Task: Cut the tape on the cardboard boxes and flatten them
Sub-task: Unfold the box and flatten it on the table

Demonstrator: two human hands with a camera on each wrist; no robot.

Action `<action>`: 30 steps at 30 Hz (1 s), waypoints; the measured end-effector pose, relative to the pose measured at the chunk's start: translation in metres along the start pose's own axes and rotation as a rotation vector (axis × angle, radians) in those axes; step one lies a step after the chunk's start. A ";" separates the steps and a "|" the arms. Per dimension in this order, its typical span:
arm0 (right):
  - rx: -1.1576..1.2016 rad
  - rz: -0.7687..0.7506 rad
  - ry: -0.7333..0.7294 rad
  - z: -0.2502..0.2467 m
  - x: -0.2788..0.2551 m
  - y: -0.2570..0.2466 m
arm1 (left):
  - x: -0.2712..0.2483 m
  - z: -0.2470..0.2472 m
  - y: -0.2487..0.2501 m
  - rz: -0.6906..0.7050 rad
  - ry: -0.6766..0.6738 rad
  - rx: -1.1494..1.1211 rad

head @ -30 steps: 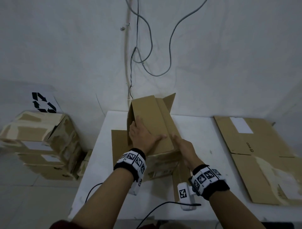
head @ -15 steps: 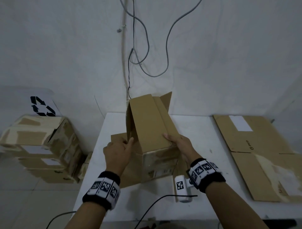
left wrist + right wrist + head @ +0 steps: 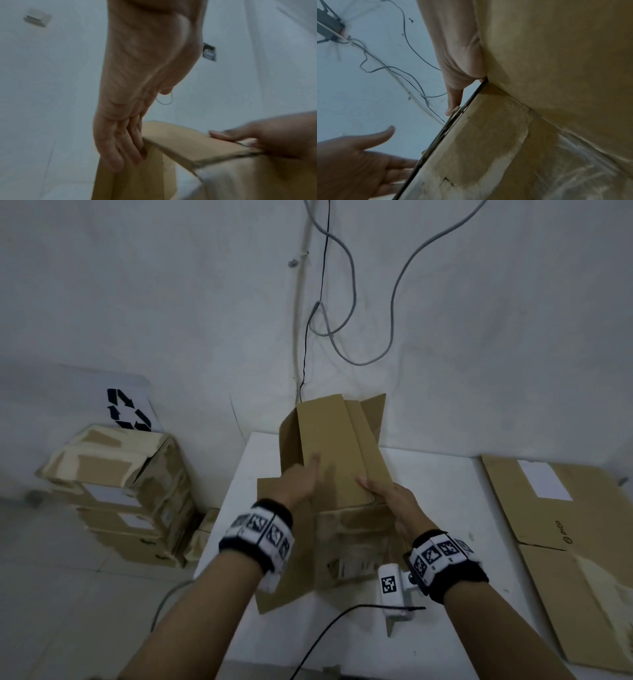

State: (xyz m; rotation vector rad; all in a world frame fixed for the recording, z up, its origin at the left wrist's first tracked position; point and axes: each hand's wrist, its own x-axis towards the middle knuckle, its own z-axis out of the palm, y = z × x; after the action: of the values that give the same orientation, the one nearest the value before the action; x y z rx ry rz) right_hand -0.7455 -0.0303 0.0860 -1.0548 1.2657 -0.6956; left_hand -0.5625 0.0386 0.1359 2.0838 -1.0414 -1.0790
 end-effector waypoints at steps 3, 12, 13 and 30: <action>0.002 0.004 -0.008 -0.004 0.000 0.005 | 0.052 -0.019 0.014 -0.039 0.018 -0.100; -0.119 -0.055 0.001 -0.013 0.007 0.013 | 0.124 -0.031 0.013 0.007 0.029 -0.057; -0.123 -0.074 0.015 -0.010 0.009 0.008 | 0.118 -0.024 0.015 -0.009 -0.071 -0.121; -0.696 -0.114 -0.303 0.009 0.097 -0.023 | 0.117 0.006 -0.073 0.157 -0.292 -0.001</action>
State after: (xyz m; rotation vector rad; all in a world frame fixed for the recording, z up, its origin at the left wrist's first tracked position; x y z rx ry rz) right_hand -0.7137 -0.1227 0.0667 -1.7360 1.2061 -0.1475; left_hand -0.4963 -0.0208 0.0302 1.8431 -1.3181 -1.3273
